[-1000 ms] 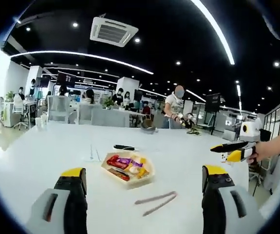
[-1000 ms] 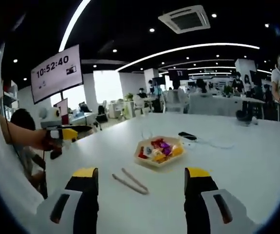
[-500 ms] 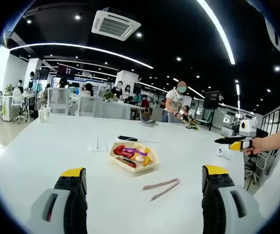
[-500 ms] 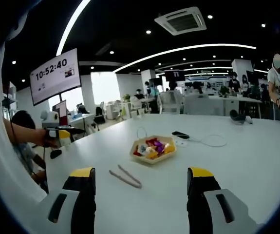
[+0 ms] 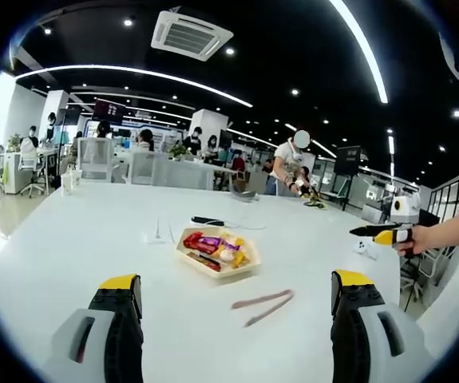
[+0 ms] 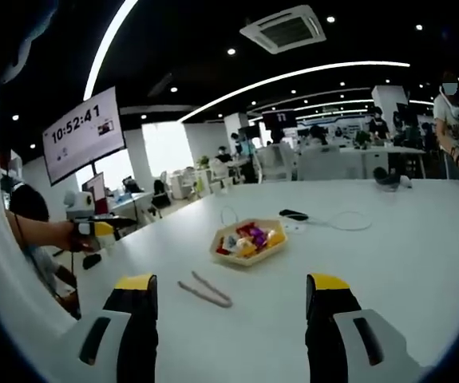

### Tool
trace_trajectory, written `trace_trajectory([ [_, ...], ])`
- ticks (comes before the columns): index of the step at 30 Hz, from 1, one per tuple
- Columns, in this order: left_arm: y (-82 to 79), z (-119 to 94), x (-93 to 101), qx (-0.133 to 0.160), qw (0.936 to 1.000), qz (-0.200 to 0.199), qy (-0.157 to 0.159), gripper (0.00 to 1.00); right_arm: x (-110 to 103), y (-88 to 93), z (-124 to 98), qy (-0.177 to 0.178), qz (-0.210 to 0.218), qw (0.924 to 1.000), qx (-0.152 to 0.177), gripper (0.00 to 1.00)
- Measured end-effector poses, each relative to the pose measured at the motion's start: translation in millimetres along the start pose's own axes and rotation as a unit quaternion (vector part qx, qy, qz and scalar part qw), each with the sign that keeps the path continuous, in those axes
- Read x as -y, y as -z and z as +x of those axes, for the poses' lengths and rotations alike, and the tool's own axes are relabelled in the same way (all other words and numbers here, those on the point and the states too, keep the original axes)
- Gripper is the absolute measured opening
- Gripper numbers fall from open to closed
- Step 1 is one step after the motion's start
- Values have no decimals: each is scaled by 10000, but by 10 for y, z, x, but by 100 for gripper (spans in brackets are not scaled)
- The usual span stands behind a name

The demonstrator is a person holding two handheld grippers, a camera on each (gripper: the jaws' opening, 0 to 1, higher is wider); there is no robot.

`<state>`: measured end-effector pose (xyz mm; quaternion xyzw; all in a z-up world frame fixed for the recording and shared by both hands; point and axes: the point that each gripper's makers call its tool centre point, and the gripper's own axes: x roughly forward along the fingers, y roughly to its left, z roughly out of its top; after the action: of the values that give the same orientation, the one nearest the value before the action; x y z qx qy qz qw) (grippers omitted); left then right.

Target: Place the target food into the container with the food tongs after gripping and lifting it, then release it inside without dropping or visibly crushing the food.

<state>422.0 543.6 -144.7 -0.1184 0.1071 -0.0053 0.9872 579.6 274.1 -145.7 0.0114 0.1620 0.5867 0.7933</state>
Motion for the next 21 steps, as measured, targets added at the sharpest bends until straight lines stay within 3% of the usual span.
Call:
trace_trajectory([
  [5,-62,-13,-28,176,9998,-98,-1,99,45,-19,25,51,72,10000,21,77],
  [21,-51,-4,-99,192,9995,-199,-124,99,69,25,143,-21,196,9998,-57,76],
])
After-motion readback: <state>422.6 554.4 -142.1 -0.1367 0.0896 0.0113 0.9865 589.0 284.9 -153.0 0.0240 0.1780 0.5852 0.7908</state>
